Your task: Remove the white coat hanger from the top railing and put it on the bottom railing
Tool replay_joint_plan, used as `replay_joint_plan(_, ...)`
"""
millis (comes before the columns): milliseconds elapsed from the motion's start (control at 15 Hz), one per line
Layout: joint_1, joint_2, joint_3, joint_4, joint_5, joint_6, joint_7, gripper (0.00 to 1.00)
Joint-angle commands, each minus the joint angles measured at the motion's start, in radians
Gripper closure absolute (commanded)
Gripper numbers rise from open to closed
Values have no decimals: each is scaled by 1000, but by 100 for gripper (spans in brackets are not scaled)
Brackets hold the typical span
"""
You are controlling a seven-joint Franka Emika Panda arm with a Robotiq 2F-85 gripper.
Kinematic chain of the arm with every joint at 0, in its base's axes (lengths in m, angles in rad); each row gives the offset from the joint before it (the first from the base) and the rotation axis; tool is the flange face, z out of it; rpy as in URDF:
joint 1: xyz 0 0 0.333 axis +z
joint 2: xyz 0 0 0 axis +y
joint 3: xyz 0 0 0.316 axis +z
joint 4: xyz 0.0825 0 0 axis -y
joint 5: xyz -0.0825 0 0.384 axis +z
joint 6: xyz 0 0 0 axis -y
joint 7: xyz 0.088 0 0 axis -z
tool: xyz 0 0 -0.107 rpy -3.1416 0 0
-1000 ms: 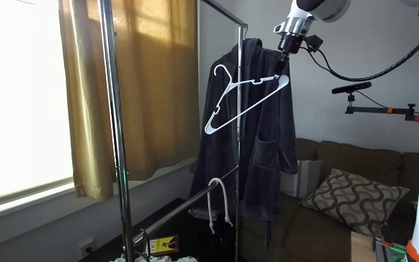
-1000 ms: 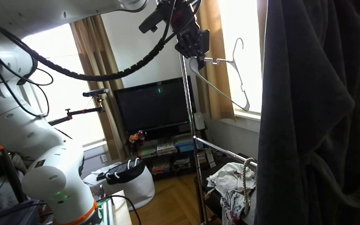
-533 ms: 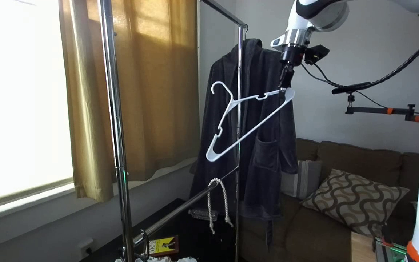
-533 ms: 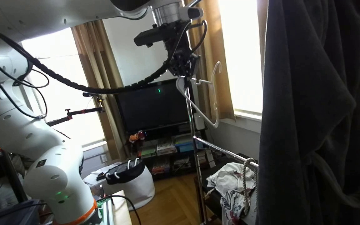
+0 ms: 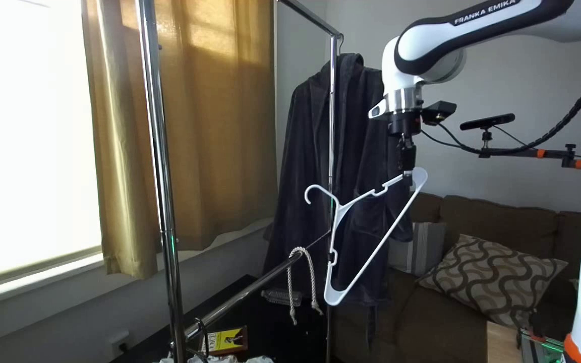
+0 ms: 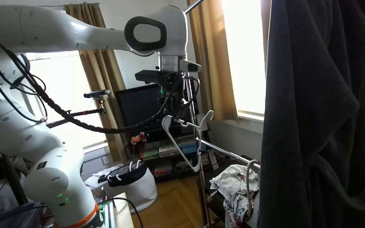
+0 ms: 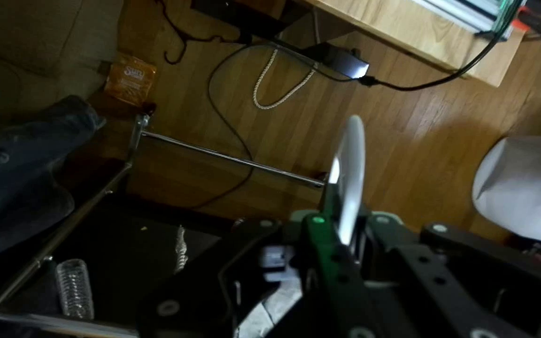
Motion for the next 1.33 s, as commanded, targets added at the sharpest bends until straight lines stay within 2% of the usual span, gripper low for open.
replay_joint_plan(0,21,9,-3,-12,-5,12,21,94)
replay_joint_plan(200,22,18,-10,4,-4,11,16,94)
replay_joint_plan(267,21,15,-14,7,-4,11,13,99)
replay_joint_plan(333,28,44,-4,4,8,16,39,99)
replay_joint_plan(600,82,145,99,-65,9,92,202,99)
replay_joint_plan(733,115,206,161,-83,0,192,293,99)
replay_joint_plan(867,145,232,212,-68,-2,273,361,99)
replay_joint_plan(1000,163,261,261,-44,-58,344,445,99)
replay_joint_plan(1267,170,347,297,11,-119,350,551,99)
